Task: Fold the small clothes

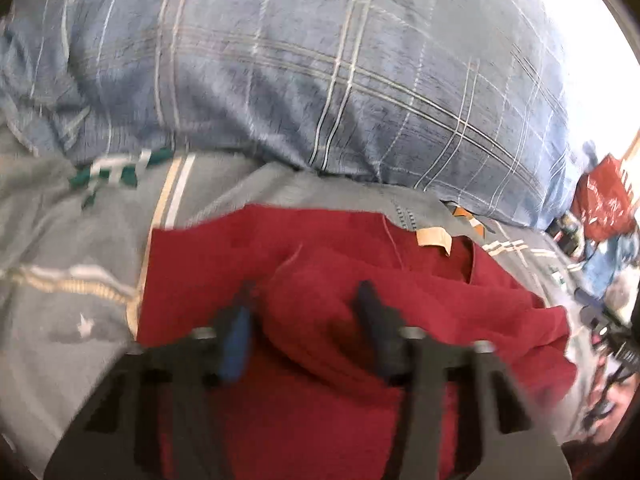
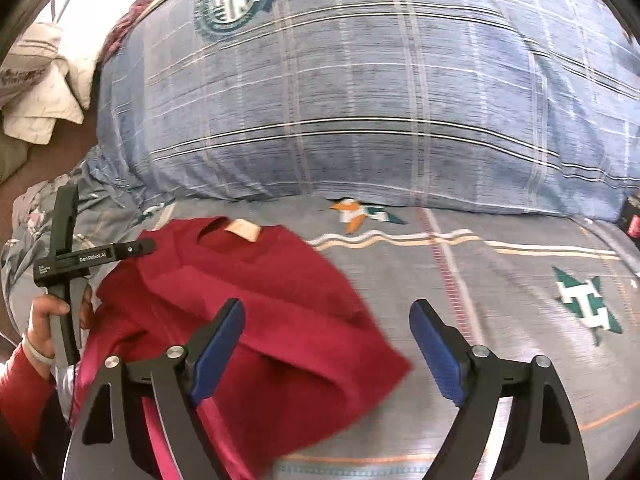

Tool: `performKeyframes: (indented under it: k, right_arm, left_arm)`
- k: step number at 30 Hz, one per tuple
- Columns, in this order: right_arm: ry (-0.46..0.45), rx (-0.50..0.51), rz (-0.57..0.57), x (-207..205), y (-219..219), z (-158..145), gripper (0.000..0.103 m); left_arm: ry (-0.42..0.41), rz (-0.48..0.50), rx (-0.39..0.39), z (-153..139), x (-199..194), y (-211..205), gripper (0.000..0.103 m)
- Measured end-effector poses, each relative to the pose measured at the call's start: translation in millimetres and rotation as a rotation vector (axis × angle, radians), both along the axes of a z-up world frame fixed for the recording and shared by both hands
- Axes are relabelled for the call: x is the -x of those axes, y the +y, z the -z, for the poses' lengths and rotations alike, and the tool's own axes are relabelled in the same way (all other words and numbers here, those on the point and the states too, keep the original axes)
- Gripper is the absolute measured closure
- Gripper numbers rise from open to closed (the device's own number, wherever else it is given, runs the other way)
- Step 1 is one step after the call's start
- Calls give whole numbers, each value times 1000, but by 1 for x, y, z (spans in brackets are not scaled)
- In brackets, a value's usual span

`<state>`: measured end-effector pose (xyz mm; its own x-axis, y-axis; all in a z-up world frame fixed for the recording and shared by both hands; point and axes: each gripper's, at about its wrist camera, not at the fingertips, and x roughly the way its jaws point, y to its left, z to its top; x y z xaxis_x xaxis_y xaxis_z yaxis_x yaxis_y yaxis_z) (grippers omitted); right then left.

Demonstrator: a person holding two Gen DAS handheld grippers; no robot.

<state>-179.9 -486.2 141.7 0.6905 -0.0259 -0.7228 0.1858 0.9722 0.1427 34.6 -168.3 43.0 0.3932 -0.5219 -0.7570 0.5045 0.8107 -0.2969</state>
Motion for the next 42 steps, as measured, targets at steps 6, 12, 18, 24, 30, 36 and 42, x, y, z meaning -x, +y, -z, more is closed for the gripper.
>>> performKeyframes:
  k: [6,12,18,24,30,36,42]
  right_arm:
    - [-13,-175,-150,8,-21,-1,10]
    - [55,-130,-166,-3,-13,20,12]
    - [122,12,-149,-30,11,44,60]
    - [29,192,-89,-32,23,29,91]
    - [9,130,16,-27,-3,22,101]
    - [-3,-53,-40,3,-12,7,13]
    - [172,51,-56,-11,14,43,45]
  left_arm:
    - [-68,44,116,-50,21,9,94]
    - [-158,-3,103,-76,34,49,94]
    - [16,-47,52,-29,14,46,94]
    - [5,-34,62,-31,18,47,93]
    - [23,-40,25,-19,15,40,93]
    - [24,-46,35,-22,16,45,93]
    - [24,-53,35,-21,16,44,93]
